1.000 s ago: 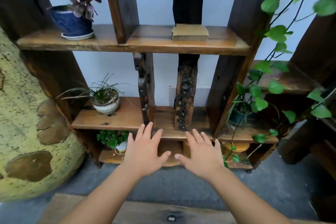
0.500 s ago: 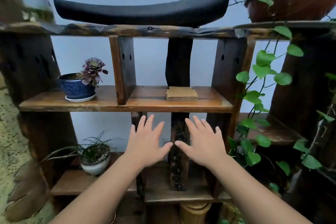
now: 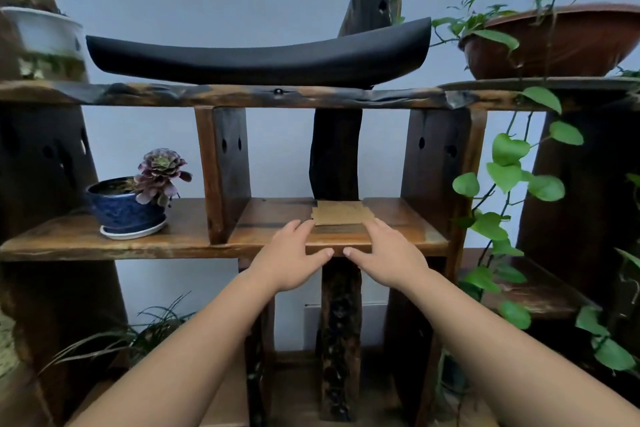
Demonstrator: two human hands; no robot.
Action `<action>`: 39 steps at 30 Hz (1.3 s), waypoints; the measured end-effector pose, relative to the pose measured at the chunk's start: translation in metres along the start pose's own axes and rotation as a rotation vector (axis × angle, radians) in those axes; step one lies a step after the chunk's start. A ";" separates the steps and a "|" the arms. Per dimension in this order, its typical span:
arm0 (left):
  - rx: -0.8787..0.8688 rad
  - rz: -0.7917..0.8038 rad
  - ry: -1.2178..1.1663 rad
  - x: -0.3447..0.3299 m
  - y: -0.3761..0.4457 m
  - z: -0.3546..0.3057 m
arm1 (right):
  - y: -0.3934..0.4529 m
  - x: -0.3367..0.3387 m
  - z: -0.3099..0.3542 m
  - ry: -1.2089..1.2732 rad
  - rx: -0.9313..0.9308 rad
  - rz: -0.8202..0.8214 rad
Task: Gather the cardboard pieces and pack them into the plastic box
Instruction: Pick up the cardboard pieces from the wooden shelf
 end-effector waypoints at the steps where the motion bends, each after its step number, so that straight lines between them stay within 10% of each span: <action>1: 0.013 0.014 -0.090 -0.003 0.013 0.003 | 0.014 -0.003 -0.006 0.094 -0.043 0.025; 15: 0.114 0.143 -0.227 -0.070 0.148 0.049 | 0.145 -0.053 -0.084 0.494 -0.479 0.079; 22: 0.051 0.199 0.150 -0.095 0.170 0.056 | 0.183 -0.062 -0.081 0.426 -0.466 0.115; 39: 0.114 0.136 0.015 -0.091 0.170 0.058 | 0.190 -0.081 -0.086 0.866 -0.498 0.020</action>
Point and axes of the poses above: each hand's wrist, its own y-axis towards the middle knuckle, its own x-axis out of the back of the hand, z = x × y, the point moved 8 cm from there along y, towards the middle knuckle, and after that the axes turned 5 degrees about y, right-handed, at the moved point
